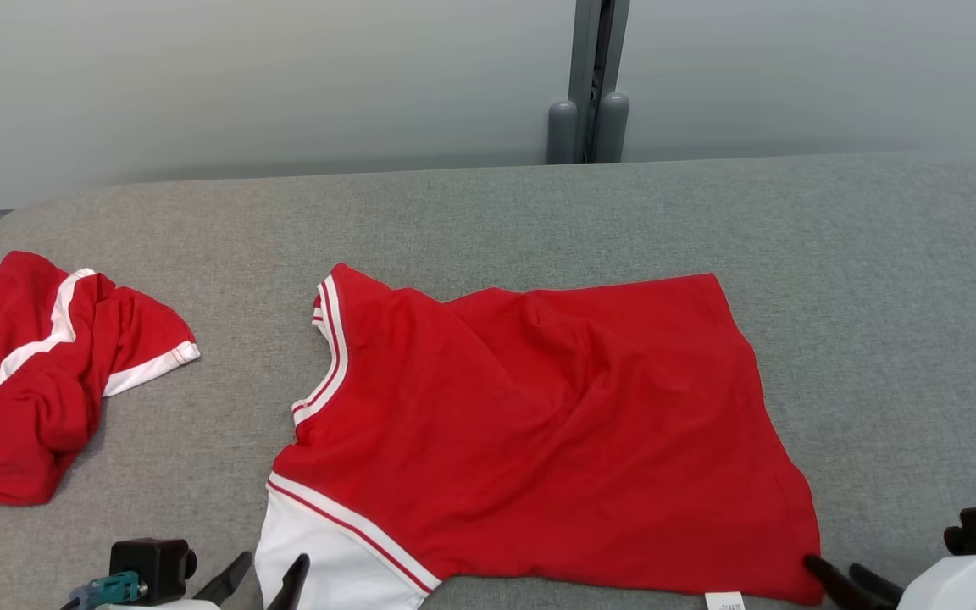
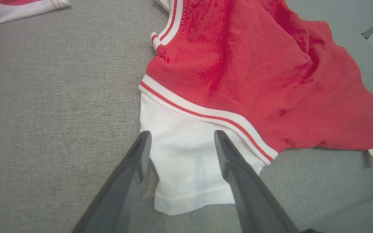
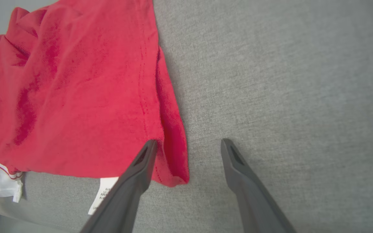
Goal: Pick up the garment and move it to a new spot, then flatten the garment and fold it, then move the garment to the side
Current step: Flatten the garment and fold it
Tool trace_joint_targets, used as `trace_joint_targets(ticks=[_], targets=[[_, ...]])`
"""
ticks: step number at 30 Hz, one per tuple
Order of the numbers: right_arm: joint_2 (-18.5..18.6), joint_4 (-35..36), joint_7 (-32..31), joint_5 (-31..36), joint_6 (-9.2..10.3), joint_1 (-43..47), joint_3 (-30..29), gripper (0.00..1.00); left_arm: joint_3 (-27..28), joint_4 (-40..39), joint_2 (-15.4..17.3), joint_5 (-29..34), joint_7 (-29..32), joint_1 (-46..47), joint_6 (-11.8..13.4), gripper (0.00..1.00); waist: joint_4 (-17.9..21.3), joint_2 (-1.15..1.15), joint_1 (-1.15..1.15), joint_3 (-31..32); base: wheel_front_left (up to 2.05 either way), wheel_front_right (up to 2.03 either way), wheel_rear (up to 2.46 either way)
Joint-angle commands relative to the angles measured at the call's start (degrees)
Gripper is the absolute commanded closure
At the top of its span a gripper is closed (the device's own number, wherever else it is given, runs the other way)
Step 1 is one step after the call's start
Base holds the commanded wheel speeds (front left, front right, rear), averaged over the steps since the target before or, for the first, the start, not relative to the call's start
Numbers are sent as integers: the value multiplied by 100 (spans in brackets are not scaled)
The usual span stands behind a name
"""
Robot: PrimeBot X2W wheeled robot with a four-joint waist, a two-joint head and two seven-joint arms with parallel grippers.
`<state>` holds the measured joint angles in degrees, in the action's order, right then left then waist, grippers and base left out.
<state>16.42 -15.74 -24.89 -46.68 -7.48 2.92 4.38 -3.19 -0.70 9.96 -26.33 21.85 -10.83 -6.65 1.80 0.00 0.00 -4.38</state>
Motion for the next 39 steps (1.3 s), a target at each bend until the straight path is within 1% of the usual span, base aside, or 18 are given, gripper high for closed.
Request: trace_joint_targets(ticks=[1, 5, 12, 18, 21, 28, 34, 35, 36, 37, 38, 39], targets=[[-37, -11, -91, -4, -4, 17, -18, 0, -6, -59, 43, -52, 68, -31, 10, 0, -4, 0, 0, -19, 0, 0, 0], [-201, -59, -341, 45, -4, 55, -49, 0, -74, -124, 49, -144, 334, -118, 30, 0, -32, 0, 0, -58, 0, 0, 0], [-386, -21, -424, 168, -4, -3, 22, 0, -170, 104, 86, -252, 666, -176, 51, 0, -51, 0, 0, -79, 0, 0, 0], [-402, -35, -325, 313, -4, -74, 47, 0, -222, 459, 84, -218, 577, -8, 52, 0, -79, 0, 0, -102, 0, 0, 0], [-416, -68, -320, 354, -4, -113, 60, 0, -202, 621, 102, -128, 450, 75, 117, 0, -79, 0, 0, -112, 0, 0, 0], [-476, -196, -489, 403, -3, -88, 85, 0, -309, 1002, 75, -260, 476, 181, 54, 0, -64, 0, 0, -94, 0, 0, 0], [-529, -255, -577, 425, -3, -103, 163, 0, -432, 1111, 88, -332, 450, 205, 1, 0, -57, 0, 0, -54, 0, 0, 0], [-533, -241, -570, 409, -3, -109, 178, 0, -445, 1117, 91, -350, 441, 212, 3, 6, -59, 0, 0, -49, 0, 0, 0], [-527, -234, -560, 397, -3, -112, 184, 8, -453, 1123, 97, -359, 432, 217, 2, 15, -60, 0, 0, -47, 0, 0, 0], [-517, -228, -547, 391, -3, -113, 192, 55, -463, 1127, 103, -363, 424, 222, -4, 35, -62, 0, 0, -45, 0, 0, 0], [-507, -219, -537, 386, -3, -110, 208, 87, -476, 1132, 109, -371, 420, 226, -11, 55, -65, 0, 0, -43, 0, 0, 0], [-507, -219, -537, 386, -3, -110, 208, 87, -476, 1132, 109, -371, 420, 226, -11, 55, -65, 0, 0, -43, 0, 0, 0]])
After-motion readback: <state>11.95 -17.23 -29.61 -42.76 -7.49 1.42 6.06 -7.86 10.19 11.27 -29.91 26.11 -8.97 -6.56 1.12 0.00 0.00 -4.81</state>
